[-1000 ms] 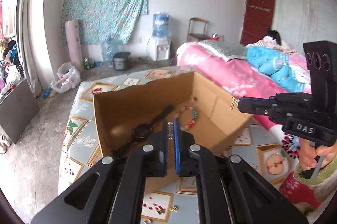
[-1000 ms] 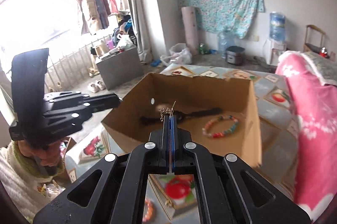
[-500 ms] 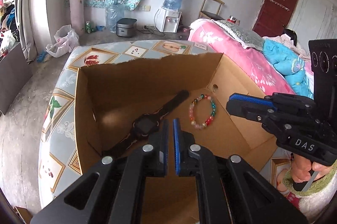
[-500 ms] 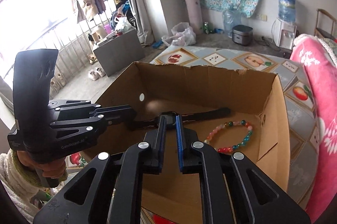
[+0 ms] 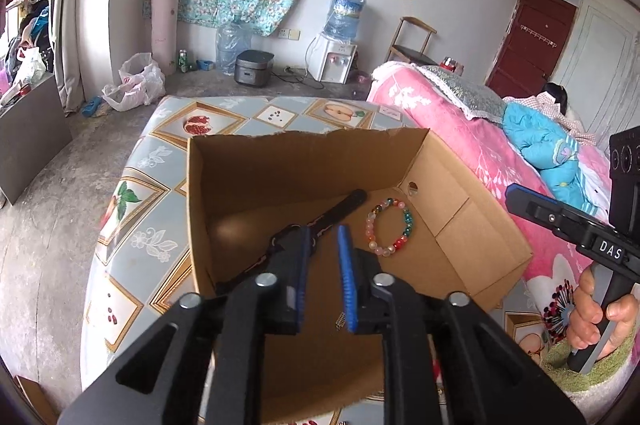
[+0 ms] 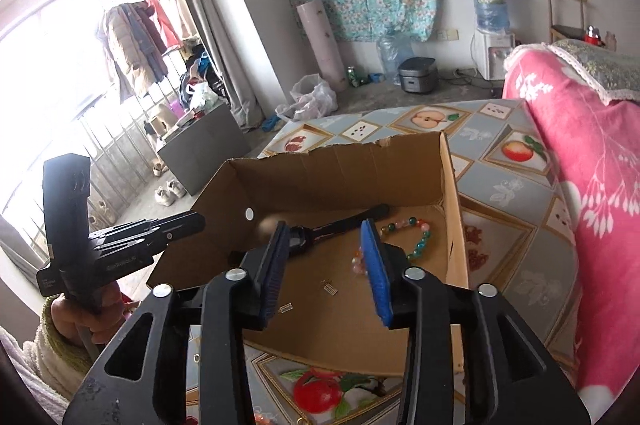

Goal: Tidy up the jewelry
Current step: 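Withdraw both grippers from the box back over the table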

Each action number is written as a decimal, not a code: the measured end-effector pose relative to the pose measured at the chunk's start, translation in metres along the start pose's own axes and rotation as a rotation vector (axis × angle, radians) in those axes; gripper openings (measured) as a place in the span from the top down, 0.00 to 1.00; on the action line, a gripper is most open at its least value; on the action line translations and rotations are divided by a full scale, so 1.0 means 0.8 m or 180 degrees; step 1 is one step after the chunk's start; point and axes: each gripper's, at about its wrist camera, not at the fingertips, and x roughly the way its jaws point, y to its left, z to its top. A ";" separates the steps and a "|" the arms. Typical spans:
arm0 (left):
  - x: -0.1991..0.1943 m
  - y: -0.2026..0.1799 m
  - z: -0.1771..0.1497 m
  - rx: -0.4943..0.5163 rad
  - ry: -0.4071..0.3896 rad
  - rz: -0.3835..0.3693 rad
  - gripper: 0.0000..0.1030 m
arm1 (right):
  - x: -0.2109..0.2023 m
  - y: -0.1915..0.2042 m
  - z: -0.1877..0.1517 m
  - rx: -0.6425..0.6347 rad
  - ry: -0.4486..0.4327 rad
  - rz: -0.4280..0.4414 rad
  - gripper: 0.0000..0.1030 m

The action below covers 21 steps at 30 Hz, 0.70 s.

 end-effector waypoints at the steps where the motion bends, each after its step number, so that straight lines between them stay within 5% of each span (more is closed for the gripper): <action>1: -0.009 0.000 -0.005 0.0008 -0.0049 -0.0019 0.80 | -0.008 0.001 -0.005 0.0029 -0.0038 0.0039 0.53; 7: -0.063 0.007 -0.042 -0.0088 -0.0280 -0.0075 0.65 | -0.051 0.013 -0.037 0.0044 -0.0231 0.0221 0.47; 13: -0.106 0.010 -0.090 -0.0069 -0.0342 0.0106 0.58 | -0.074 0.020 -0.071 0.0032 -0.0070 0.0217 0.46; 21: -0.078 -0.005 -0.167 -0.0060 0.0183 0.0265 0.57 | -0.042 0.016 -0.134 0.0322 0.0481 0.0117 0.47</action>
